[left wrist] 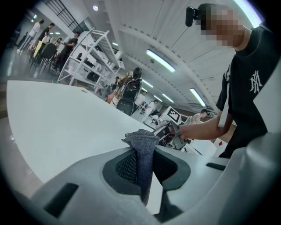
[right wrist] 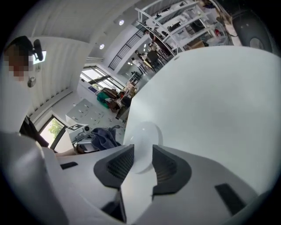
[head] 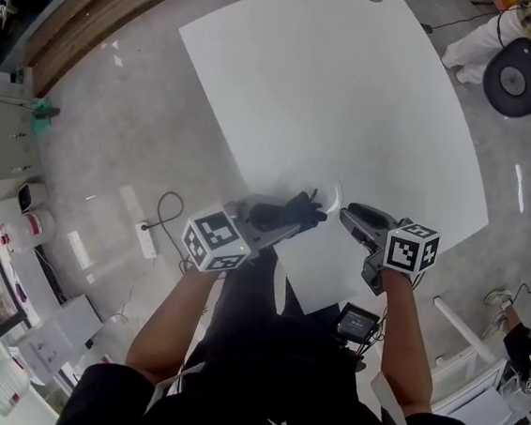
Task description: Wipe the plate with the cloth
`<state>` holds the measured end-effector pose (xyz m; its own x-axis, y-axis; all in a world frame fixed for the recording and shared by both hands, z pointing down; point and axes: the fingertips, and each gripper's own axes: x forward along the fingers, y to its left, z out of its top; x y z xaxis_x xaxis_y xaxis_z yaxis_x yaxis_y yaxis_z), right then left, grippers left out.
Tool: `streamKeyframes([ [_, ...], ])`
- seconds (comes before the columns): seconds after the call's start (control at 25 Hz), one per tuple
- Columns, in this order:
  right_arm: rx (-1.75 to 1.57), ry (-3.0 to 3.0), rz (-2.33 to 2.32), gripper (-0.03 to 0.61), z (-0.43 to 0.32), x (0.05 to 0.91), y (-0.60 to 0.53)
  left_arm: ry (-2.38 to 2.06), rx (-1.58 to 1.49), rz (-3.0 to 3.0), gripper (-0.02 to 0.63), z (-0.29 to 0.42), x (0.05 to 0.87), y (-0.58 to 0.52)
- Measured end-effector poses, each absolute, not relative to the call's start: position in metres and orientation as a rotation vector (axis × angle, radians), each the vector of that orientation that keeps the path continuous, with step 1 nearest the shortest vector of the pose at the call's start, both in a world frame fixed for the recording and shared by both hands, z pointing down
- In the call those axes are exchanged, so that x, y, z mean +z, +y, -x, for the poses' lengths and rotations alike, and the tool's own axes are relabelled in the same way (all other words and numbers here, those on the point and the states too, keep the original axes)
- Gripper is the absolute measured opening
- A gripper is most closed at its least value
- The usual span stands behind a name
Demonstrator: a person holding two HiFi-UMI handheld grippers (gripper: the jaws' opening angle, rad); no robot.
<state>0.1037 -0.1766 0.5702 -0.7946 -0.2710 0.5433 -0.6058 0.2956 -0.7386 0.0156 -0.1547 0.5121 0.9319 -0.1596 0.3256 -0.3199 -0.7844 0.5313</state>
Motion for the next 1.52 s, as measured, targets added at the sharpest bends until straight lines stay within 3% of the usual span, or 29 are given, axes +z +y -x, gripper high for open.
streamKeyframes([
  [0.56,1.764,-2.016,-0.632,0.104,-0.077,0.612,-0.201,-0.343,0.396,-2.516,0.051,-0.015,0.535,-0.163],
  [0.8,1.769,-1.983,-0.628,0.030,-0.075,0.620,-0.195,-0.339,0.416,-2.521,0.051,-0.013,0.539,-0.161],
  [1.16,1.788,-1.970,-0.652,0.023,-0.076,0.620,-0.196,-0.300,1.026,-2.684,0.051,-0.058,0.556,-0.186],
  [1.52,1.790,-1.967,-0.678,0.021,-0.078,0.620,-0.196,-0.454,1.324,-2.722,0.051,-0.045,0.581,-0.244],
])
